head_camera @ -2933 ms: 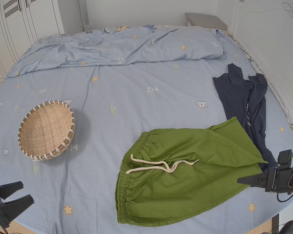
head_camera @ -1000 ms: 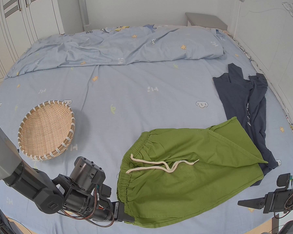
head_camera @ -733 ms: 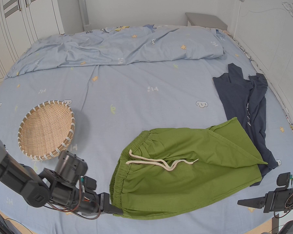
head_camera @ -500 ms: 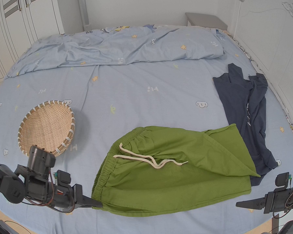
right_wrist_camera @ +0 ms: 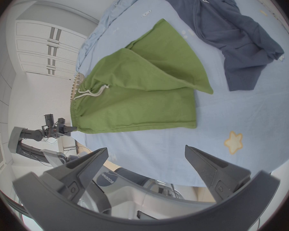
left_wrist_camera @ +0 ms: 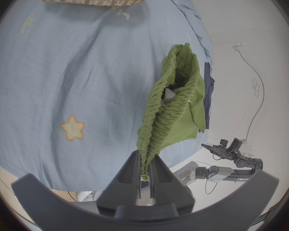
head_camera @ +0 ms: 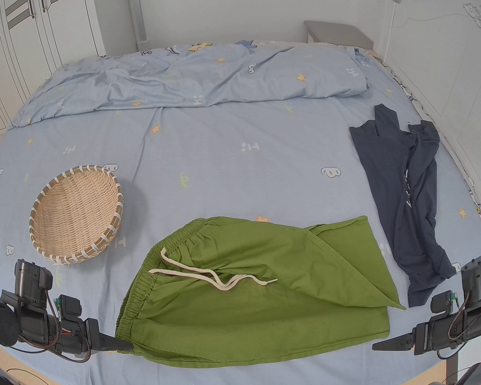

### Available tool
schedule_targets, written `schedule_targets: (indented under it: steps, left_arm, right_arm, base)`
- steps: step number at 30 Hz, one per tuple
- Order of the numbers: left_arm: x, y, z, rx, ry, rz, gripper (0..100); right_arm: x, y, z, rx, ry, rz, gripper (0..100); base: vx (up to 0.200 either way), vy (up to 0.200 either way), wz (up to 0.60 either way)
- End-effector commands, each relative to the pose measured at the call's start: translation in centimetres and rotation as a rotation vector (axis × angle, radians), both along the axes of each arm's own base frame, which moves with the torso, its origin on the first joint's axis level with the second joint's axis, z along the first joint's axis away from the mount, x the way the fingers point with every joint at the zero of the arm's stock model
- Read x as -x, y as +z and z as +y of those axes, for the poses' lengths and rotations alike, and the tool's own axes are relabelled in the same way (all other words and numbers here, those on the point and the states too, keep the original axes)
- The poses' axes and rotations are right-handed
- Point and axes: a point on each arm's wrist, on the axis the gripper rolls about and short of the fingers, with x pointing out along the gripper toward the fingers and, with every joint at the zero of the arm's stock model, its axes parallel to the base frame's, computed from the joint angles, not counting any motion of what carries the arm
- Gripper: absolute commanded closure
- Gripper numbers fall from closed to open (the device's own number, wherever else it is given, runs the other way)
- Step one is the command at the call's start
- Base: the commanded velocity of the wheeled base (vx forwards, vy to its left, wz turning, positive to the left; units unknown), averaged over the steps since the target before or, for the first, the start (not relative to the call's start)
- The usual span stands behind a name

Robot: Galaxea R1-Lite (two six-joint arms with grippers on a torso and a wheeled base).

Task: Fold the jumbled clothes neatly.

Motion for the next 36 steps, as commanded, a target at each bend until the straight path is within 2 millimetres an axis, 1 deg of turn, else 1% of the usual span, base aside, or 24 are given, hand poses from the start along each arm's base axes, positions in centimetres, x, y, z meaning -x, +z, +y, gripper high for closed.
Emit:
schedule_targets:
  steps: [1,6,12,18,22,32,33,36]
  left_arm:
    - [0.3,-1.0,1.4,-0.023,0.032,0.009,100]
    - [0.1,-1.4,1.7,0.017,0.002,0.014,100]
    - [0.2,-1.4,1.7,0.014,-0.011,0.005,100]
    - [0.2,-1.4,1.7,0.014,-0.013,0.004,100]
    - [0.2,-1.4,1.6,0.015,-0.015,0.002,100]
    - [0.2,-1.4,1.6,0.015,-0.015,-0.001,100]
    - [0.2,-1.4,1.7,0.015,-0.014,0.001,100]
    - [0.2,-1.4,1.7,0.015,-0.015,0.0,100]
  right_arm:
    - [-1.8,-3.1,-0.3,0.066,0.013,0.12,0]
    - [-2.7,-4.5,-0.5,0.076,0.025,0.119,0]
    - [-3.3,-5.4,-0.3,0.04,0.049,0.084,0]
    - [-3.9,-6.4,-0.3,0.046,0.044,0.063,0]
    - [-4.2,-6.6,-0.3,0.042,0.037,0.036,0]
    - [-4.5,-6.3,-0.4,0.014,0.023,-0.044,0]
    - [-4.5,-6.4,-0.5,0.014,0.02,-0.041,100]
    - [-4.6,-6.4,-0.6,0.011,0.009,-0.054,100]
  base:
    - [0.0,0.0,0.0]
    - [0.0,0.0,0.0]
    - [0.0,0.0,0.0]
    - [0.0,0.0,0.0]
    - [0.0,0.0,0.0]
    - [0.0,0.0,0.0]
    - [0.0,0.0,0.0]
    - [0.0,0.0,0.0]
